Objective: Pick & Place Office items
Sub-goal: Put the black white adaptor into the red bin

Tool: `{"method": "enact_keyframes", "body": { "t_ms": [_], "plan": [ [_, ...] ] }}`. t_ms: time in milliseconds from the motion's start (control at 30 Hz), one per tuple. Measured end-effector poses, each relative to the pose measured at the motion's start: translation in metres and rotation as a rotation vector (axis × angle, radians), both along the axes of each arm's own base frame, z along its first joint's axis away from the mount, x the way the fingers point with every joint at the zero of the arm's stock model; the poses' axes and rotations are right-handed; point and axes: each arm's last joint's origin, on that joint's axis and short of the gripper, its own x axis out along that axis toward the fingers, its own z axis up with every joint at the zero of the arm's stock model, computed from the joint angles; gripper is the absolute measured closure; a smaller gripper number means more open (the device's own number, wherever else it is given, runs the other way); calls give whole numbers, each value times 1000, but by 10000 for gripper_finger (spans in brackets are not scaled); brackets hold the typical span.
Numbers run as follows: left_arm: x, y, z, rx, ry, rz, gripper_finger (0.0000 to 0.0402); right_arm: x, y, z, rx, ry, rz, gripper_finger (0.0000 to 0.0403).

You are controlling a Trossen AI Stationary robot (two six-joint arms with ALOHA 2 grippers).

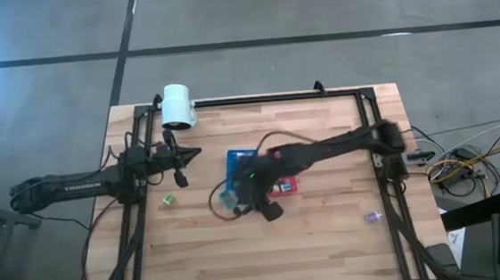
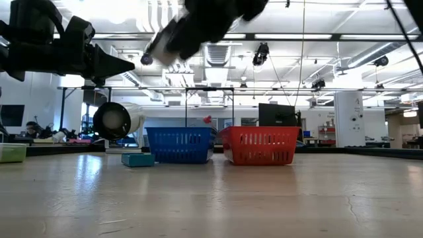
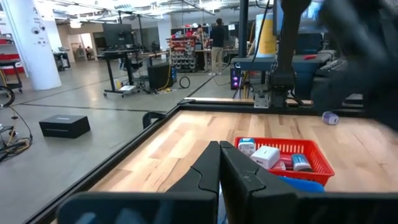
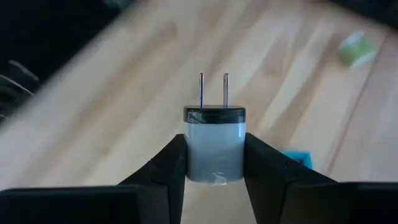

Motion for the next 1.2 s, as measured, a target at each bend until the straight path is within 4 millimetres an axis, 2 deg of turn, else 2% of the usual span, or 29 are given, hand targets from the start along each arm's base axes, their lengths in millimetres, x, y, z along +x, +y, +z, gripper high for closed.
{"method": "enact_keyframes", "body": {
  "t_ms": [100, 200, 300, 400, 567, 733, 1000, 1200],
  "plan": [
    [0, 0, 0, -1, 3, -2, 390, -21, -9, 24, 86, -104, -22, 286],
    [0, 0, -1, -2, 7, -2, 390, -52, -20, 46, 139, -226, -79, 286],
    [0, 0, -1, 0, 7, -2, 390, -91, -29, 64, 181, -383, -134, 286],
    [0, 0, -1, 2, 8, -2, 390, -132, -35, 69, 166, -507, -230, 286],
    [0, 0, -1, 2, 9, -2, 390, -196, -40, 60, 100, -669, -333, 286],
    [0, 0, -1, 2, 9, -2, 390, -244, -47, 30, 118, -769, -423, 286],
    [0, 0, -1, 22, 19, -2, 390, -291, -50, -16, 138, -836, -552, 286],
    [0, 0, -2, 22, 21, -2, 390, -311, -52, -20, 154, -951, -605, 286]
  ]
}}
